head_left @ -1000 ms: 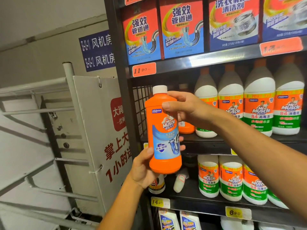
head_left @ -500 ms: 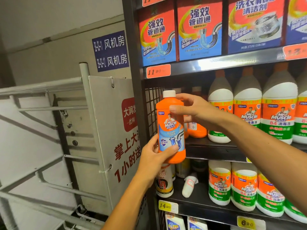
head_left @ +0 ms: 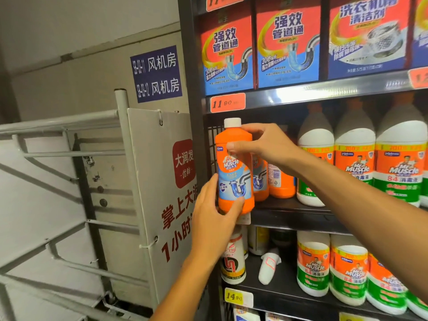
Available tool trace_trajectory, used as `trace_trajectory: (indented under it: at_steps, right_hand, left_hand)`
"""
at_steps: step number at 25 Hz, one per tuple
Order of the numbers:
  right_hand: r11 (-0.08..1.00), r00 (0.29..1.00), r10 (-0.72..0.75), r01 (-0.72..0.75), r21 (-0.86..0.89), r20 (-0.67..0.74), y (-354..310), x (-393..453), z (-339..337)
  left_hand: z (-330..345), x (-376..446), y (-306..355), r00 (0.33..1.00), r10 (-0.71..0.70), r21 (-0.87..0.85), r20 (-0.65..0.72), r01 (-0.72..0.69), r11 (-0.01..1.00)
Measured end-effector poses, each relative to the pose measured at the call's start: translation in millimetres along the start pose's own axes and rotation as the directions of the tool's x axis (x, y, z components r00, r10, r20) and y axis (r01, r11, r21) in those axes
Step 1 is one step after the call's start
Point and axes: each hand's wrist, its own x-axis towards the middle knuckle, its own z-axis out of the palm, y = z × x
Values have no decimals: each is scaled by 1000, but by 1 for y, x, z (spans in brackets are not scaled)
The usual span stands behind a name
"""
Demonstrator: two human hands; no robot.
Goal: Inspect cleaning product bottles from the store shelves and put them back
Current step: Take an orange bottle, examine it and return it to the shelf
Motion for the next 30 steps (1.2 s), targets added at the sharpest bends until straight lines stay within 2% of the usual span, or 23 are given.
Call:
trace_trajectory:
  at_steps: [2,4,9,14,17,19,21,23,24,26,30]
  right_hand:
    - [1000,998,-13,13,0,-54,1,7,5]
    - [1000,997,-18,17,-11,-73,2,12,11]
    - [995,995,44,-52,-80,-94,15,16,22]
    - [985,988,107,-121,-120,-114,30,18,37]
    - [964,980,109,-144,-222,-164,31,20,37]
    - [895,981,86,-152,-420,-173,26,23,33]
    - [760,987,59,-140,-635,-147,20,27,29]
    - [655,991,54,-125,-745,-119,15,30,25]
    - [636,992,50,-121,-762,-115,13,31,24]
    - [654,991,28,-117,-747,-131,16,31,25]
    - [740,983,-53,-80,-668,-177,30,25,35]
  left_hand:
    - [4,0,-8,984,158,317,-86,-124,940]
    - [10,2,-15,969,229,506,-93,-152,849]
    - [16,8,-33,964,255,683,-75,-137,717]
    - [20,7,-51,972,223,680,-70,-117,724]
    - [23,11,-56,971,229,683,-75,-117,721]
    - [24,13,-58,976,206,667,-74,-105,738]
    - [25,14,-60,978,194,659,-72,-99,746]
    - [24,14,-63,977,198,642,-80,-102,760]
    - [24,14,-63,976,198,624,-91,-99,775]
    - [25,14,-64,976,179,563,-127,-78,823]
    - [24,20,-66,983,30,374,-182,41,927]
